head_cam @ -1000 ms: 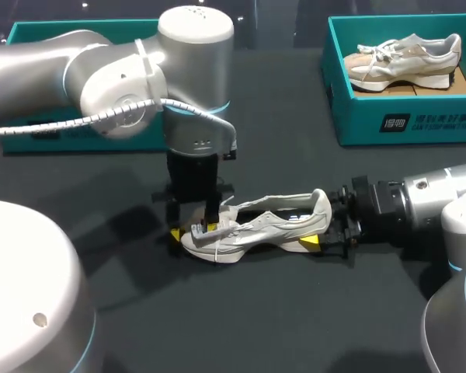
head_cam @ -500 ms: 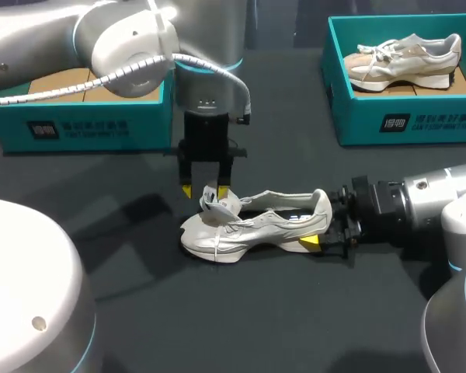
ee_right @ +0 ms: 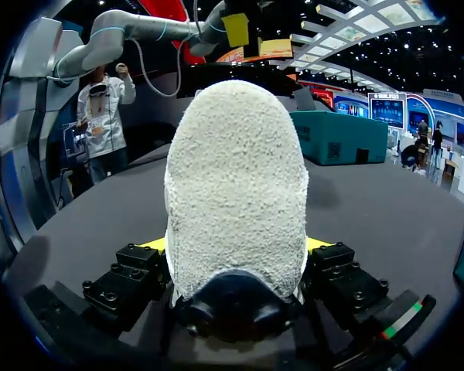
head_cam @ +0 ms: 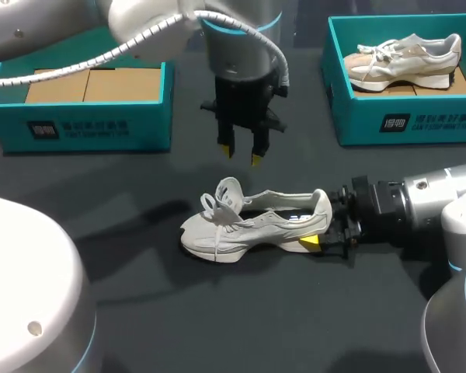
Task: Take the shoe out of the shoebox, open the shoe tongue, remove and reinsert the insole, then place the shoe into the shoebox
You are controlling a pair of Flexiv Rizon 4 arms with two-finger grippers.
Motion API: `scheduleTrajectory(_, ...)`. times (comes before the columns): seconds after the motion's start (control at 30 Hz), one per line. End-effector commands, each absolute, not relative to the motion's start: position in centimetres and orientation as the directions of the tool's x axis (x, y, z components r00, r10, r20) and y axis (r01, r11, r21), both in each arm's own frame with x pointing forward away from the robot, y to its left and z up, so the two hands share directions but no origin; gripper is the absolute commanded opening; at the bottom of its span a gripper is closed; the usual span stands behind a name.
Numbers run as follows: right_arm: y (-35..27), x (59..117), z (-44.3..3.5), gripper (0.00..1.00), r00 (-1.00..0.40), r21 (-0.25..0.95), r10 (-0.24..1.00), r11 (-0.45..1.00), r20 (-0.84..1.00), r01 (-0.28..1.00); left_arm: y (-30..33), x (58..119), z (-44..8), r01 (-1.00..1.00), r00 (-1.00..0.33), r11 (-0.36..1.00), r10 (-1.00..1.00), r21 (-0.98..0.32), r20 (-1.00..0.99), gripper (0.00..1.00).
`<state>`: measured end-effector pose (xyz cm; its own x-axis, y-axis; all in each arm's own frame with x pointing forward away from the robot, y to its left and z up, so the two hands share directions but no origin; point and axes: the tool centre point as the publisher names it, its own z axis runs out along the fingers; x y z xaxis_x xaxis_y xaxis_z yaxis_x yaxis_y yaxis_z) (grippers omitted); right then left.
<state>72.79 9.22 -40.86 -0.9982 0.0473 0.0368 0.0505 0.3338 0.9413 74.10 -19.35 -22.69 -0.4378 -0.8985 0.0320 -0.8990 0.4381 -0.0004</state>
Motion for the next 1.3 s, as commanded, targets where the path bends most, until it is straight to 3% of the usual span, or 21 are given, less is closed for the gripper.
scheduleTrajectory(0.03,9.4,72.8,-40.9,0.00,-0.998,0.940,0.048,0.337,0.037,0.051,-20.2,74.0,-22.7,-0.425,-0.893,0.904,-0.409,-0.051,0.186,0.00)
scheduleTrajectory(0.4,9.4,72.8,-40.9,0.00,-0.998,0.940,0.048,0.337,0.037,0.051,-20.2,74.0,-22.7,-0.425,-0.893,0.904,-0.409,-0.051,0.186,0.00)
scheduleTrajectory(0.67,9.4,72.8,-40.9,0.00,-0.998,0.940,0.048,0.337,0.037,0.051,-21.6,71.7,-25.0,-0.134,-0.986,0.978,-0.115,-0.162,0.122,0.00)
scheduleTrajectory(1.0,9.4,72.8,-40.9,0.00,-0.998,0.940,0.048,0.337,0.037,0.051,-21.6,71.7,-25.0,-0.134,-0.986,0.978,-0.115,-0.162,0.122,0.00)
scheduleTrajectory(1.13,9.4,72.8,-40.9,0.00,-0.998,0.940,0.048,0.337,0.037,0.051,-23.0,71.3,-27.3,-0.123,-0.990,0.983,-0.111,-0.136,0.091,0.00)
scheduleTrajectory(1.3,9.4,72.8,-40.9,0.00,-0.998,0.940,0.048,0.337,0.037,0.051,-23.4,71.1,-29.2,-0.092,-0.992,0.975,-0.071,-0.202,0.107,0.00)
